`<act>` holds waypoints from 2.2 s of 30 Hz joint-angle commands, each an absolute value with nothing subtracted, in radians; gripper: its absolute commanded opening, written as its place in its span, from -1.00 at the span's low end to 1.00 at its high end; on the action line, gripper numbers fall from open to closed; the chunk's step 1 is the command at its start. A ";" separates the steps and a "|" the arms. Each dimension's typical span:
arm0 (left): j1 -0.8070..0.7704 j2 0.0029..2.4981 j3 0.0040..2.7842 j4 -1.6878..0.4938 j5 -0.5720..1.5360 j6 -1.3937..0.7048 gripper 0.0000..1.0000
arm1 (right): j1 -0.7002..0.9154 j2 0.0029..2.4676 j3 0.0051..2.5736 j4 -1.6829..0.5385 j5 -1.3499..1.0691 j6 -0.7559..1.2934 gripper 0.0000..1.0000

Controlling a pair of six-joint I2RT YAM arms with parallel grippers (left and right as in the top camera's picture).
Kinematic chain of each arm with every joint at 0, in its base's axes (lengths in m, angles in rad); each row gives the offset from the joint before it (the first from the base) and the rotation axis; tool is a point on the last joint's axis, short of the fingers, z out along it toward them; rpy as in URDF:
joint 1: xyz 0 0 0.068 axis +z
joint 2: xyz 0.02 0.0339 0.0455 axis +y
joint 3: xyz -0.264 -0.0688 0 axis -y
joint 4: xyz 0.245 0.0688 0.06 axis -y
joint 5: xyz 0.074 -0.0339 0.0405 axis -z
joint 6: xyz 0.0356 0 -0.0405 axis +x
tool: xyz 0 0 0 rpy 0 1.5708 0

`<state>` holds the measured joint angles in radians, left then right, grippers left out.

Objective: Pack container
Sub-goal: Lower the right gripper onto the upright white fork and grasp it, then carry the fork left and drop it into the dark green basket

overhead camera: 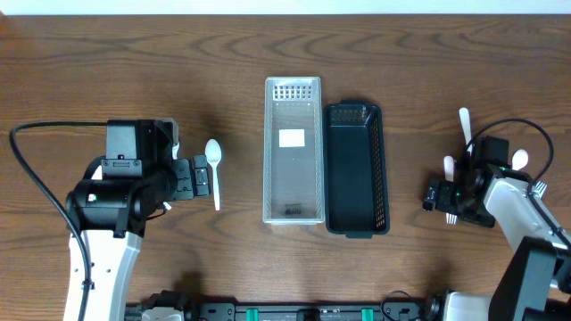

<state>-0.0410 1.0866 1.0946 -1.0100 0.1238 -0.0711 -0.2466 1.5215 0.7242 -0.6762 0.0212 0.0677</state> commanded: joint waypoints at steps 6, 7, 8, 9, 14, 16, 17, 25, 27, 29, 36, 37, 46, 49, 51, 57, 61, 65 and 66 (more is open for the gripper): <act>-0.043 1.085 1.112 -1.009 0.112 -0.073 0.96 | -0.258 1.602 0.717 -0.649 0.010 0.074 0.93; -0.043 1.085 1.112 -1.009 0.112 -0.072 0.96 | -0.258 1.611 0.717 -0.646 0.010 0.074 0.93; -0.043 1.085 1.112 -1.009 0.112 -0.072 0.96 | -0.258 1.618 0.717 -0.645 0.010 0.074 0.90; -0.043 1.085 1.112 -1.009 0.112 -0.072 0.96 | -0.258 1.625 0.717 -0.643 0.010 0.074 0.88; -0.043 1.085 1.112 -1.009 0.112 -0.073 0.96 | -0.258 1.634 0.717 -0.638 0.010 0.073 0.51; -0.043 1.085 1.112 -1.009 0.112 -0.073 0.96 | -0.258 1.635 0.717 -0.638 0.010 0.074 0.26; -0.043 1.085 1.112 -1.009 0.112 -0.073 0.96 | -0.258 1.635 0.717 -0.638 0.010 0.074 0.17; -0.043 1.085 1.112 -1.009 0.112 -0.073 0.96 | -0.258 1.635 0.717 -0.639 0.010 0.074 -0.25; -0.043 1.085 1.112 -1.009 0.112 -0.073 0.96 | -0.258 1.635 0.717 -0.639 0.010 0.074 -0.36; -0.043 1.085 1.112 -1.009 0.112 -0.073 0.96 | -0.258 1.634 0.717 -0.639 0.010 0.074 -0.39; -0.043 1.085 1.112 -1.009 0.112 -0.072 0.96 | -0.258 1.634 0.718 -0.635 0.010 0.121 -0.47; -0.043 1.085 1.112 -1.009 0.112 -0.072 0.96 | -0.258 1.634 0.718 -0.635 0.010 0.134 -0.50; -0.043 1.085 1.112 -1.009 0.112 -0.072 0.96 | -0.243 1.600 0.757 -0.659 0.010 0.171 -0.91; -0.043 1.085 1.112 -1.009 0.112 -0.072 0.96 | -0.241 1.561 0.764 -0.660 0.009 0.181 -0.97; -0.043 1.085 1.112 -1.009 0.112 -0.072 0.96 | -0.240 1.531 0.767 -0.663 0.009 0.186 -0.98; -0.043 1.085 1.112 -1.009 0.112 -0.072 0.96 | -0.240 1.425 0.771 -0.671 0.009 0.186 -0.98; -0.043 1.085 1.112 -1.009 0.112 -0.072 0.96 | -0.229 1.350 0.796 -0.722 -0.040 0.186 -0.97; -0.043 1.085 1.112 -1.009 0.112 -0.072 0.96 | -0.169 1.282 0.862 -0.812 -0.122 0.186 -0.97; -0.043 1.085 1.112 -1.009 0.112 -0.073 0.96 | -0.142 1.268 0.886 -0.839 -0.134 0.186 -0.98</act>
